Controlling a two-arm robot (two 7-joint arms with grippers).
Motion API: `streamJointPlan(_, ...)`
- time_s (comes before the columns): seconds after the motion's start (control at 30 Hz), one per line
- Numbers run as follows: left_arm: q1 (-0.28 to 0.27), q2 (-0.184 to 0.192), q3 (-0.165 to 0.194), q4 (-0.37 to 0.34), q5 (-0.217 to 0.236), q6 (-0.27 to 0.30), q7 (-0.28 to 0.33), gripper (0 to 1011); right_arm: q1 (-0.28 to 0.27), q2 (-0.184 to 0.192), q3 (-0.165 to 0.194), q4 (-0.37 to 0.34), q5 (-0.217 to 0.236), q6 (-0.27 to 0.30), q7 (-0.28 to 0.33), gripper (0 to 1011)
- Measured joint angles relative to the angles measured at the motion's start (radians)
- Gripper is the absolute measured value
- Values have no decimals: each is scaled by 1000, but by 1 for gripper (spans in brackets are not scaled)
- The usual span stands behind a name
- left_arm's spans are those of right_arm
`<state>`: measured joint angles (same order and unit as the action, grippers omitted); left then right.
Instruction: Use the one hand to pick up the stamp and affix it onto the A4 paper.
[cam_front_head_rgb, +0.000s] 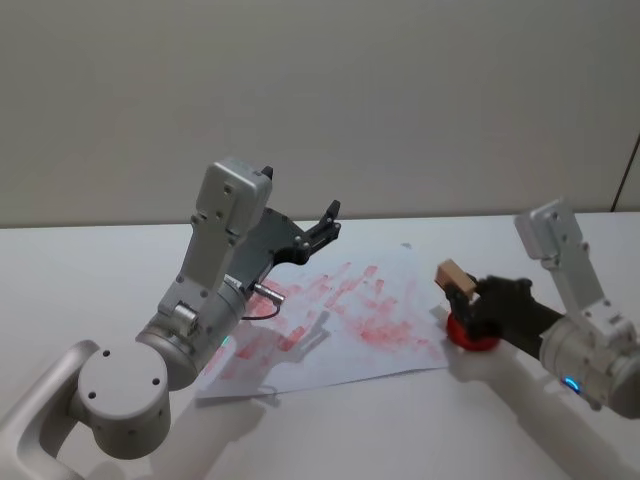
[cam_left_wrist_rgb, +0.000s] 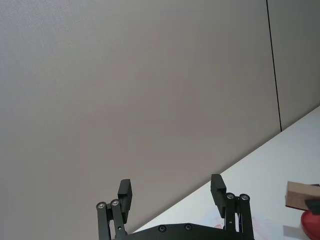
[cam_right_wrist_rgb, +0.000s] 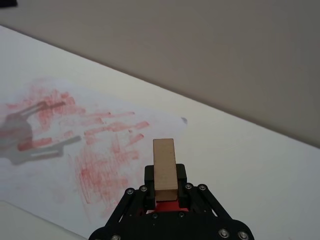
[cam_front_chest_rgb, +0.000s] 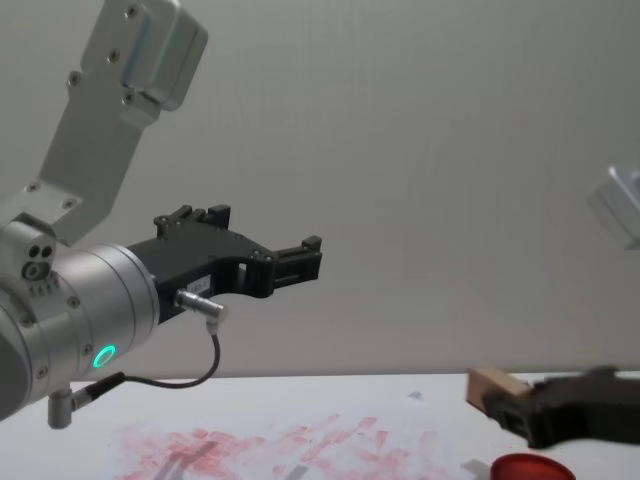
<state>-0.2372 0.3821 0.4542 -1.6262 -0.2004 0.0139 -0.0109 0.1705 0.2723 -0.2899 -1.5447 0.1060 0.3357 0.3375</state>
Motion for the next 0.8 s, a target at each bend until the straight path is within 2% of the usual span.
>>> streamJointPlan(0.2, 0, 0, 0, 0, 0, 0, 0, 1001, 32, -15, -9, 12, -15, -39, 50, 216)
streamJointPlan(0.43, 0, 0, 0, 0, 0, 0, 0, 1001, 86, -46, -27, 56, -26, -78, 140, 216)
streamJointPlan(0.6, 0, 0, 0, 0, 0, 0, 0, 1001, 116, -65, -38, 94, -28, -80, 193, 216)
streamJointPlan(0.8, 0, 0, 0, 0, 0, 0, 0, 1001, 146, -84, -53, 141, -37, -55, 244, 216)
